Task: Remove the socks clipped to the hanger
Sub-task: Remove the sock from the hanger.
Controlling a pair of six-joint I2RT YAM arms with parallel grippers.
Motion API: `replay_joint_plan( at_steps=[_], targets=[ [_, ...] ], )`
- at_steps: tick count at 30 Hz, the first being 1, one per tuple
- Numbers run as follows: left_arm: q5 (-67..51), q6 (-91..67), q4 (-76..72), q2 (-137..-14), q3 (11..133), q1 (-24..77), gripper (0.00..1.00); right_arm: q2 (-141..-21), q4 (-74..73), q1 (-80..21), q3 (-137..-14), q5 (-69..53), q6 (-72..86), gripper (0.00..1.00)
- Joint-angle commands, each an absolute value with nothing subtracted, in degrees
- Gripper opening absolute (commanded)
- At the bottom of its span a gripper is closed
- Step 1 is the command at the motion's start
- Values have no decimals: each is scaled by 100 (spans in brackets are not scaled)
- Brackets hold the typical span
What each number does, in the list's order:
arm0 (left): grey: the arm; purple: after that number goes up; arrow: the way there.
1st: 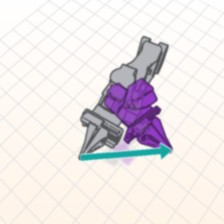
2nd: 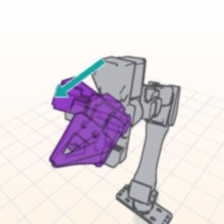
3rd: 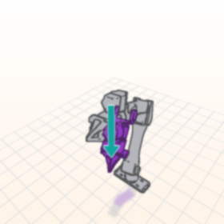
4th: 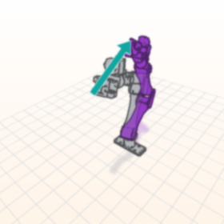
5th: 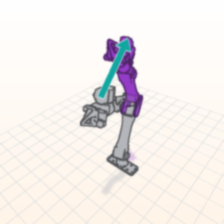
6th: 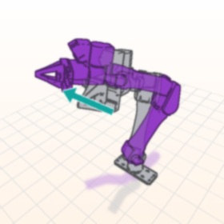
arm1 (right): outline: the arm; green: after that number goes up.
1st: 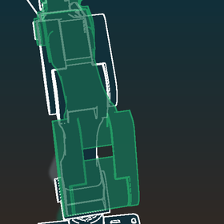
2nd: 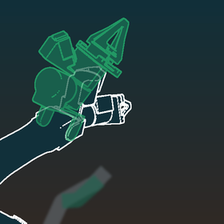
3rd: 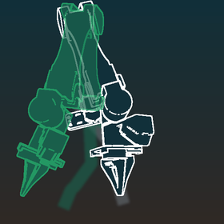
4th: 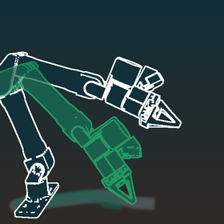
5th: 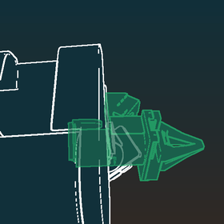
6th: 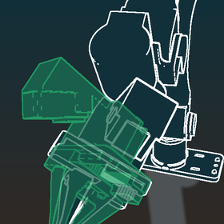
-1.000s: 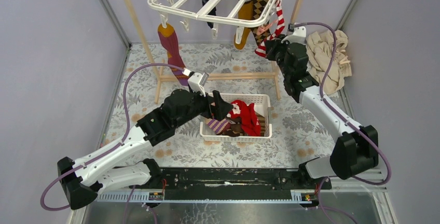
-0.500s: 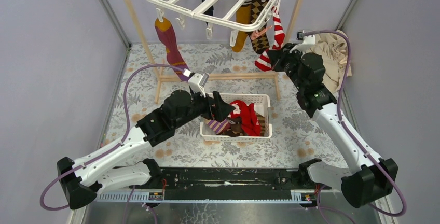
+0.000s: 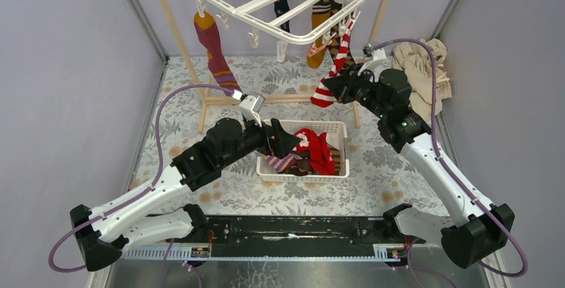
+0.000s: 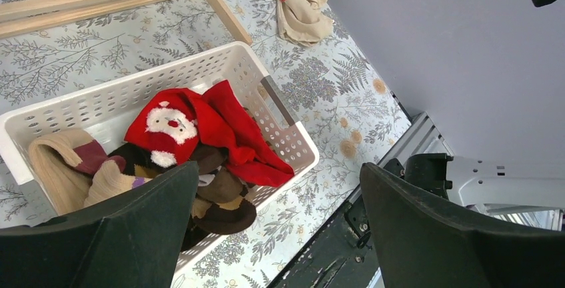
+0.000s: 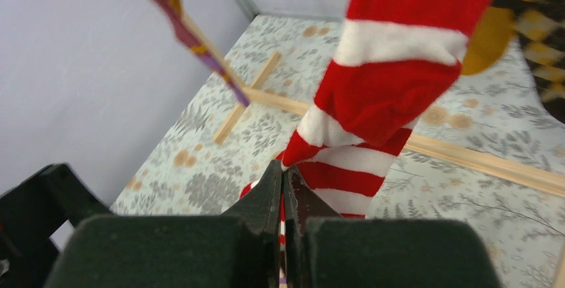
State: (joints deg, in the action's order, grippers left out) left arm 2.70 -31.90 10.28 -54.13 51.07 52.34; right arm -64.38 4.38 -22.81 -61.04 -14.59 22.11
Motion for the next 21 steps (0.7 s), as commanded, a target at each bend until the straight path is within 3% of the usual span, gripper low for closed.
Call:
replay_joint_plan(
  at_steps=[1, 15, 21],
  targets=[
    [288, -3235, 730, -5314, 5046, 5283, 99, -6662, -43, -2954, -6882, -1341, 1703, 0],
    [448, -3225, 1004, -4956, 4990, 5291, 99, -8656, -1768, -4843, -9557, -55, 749, 0],
    [534, -3200, 1177, -4825, 5023, 5292, 99, -9497, -2299, -5173, -10664, 143, 617, 0]
  ],
)
